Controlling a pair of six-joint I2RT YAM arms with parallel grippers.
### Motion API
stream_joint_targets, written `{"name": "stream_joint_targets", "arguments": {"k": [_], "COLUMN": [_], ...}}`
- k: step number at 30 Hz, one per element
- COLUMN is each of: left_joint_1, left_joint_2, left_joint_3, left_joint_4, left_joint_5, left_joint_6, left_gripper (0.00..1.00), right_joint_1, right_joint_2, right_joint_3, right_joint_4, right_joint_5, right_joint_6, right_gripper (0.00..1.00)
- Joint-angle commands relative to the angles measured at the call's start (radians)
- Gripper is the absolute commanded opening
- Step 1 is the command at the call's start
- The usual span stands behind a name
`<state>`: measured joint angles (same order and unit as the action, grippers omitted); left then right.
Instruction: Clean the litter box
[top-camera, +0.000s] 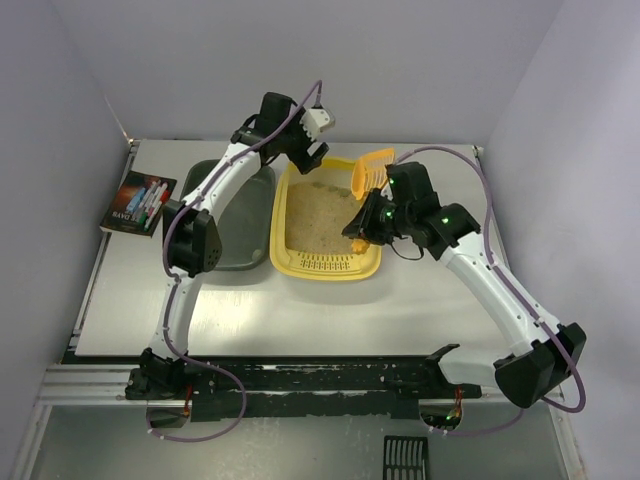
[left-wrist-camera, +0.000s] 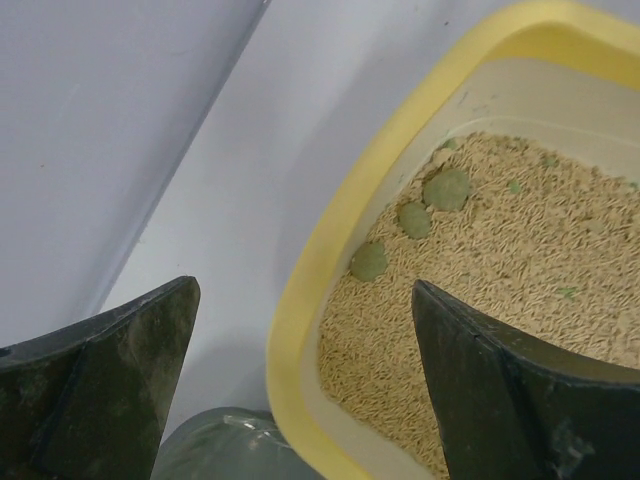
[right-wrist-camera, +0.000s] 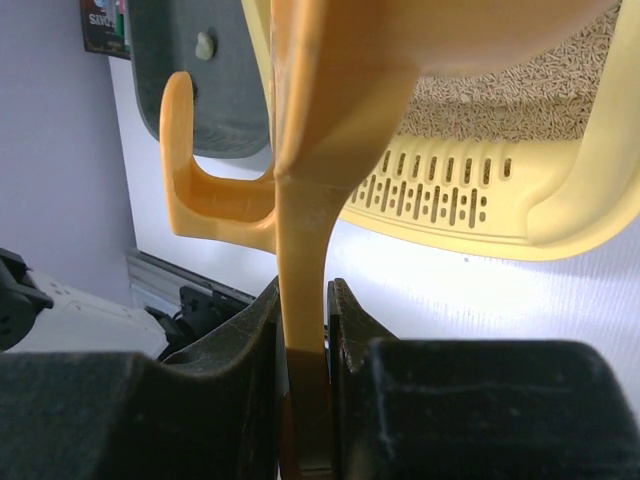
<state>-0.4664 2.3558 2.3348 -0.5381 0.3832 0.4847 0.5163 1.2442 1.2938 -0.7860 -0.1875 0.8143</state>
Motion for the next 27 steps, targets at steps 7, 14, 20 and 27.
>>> {"name": "stream_joint_targets", "arguments": {"k": [7,14,20,27], "left_joint_1": [0.006,-0.006,-0.006,-0.016], "left_joint_2": [0.091,0.086,0.108,0.074], "left_joint_3": [0.124,0.062,0.108,0.083], "left_joint_4": [-0.177,-0.23,-0.244,-0.234], "left_joint_5": [-0.006,-0.047,-0.121,-0.13], "left_joint_6": [0.148,0.197,0.198,0.172], "left_gripper": [0.95,0.83,0.66,0.33], "right_joint_1": [-0.007,-0.009,-0.011,-0.013], "right_joint_2": [0.001,0.017,0.025,0.022], "right_joint_3": [-0.034,-0.041,-0.058,-0.065], "right_joint_4": [0.058,0.075,0.102,0.115], "right_joint_5": [-0.005,-0.021,-0.044,-0.049], "right_joint_6": [0.008,-0.004,-0.009,-0.009], "right_gripper": [0.0,0.0,0.0,0.0]}}
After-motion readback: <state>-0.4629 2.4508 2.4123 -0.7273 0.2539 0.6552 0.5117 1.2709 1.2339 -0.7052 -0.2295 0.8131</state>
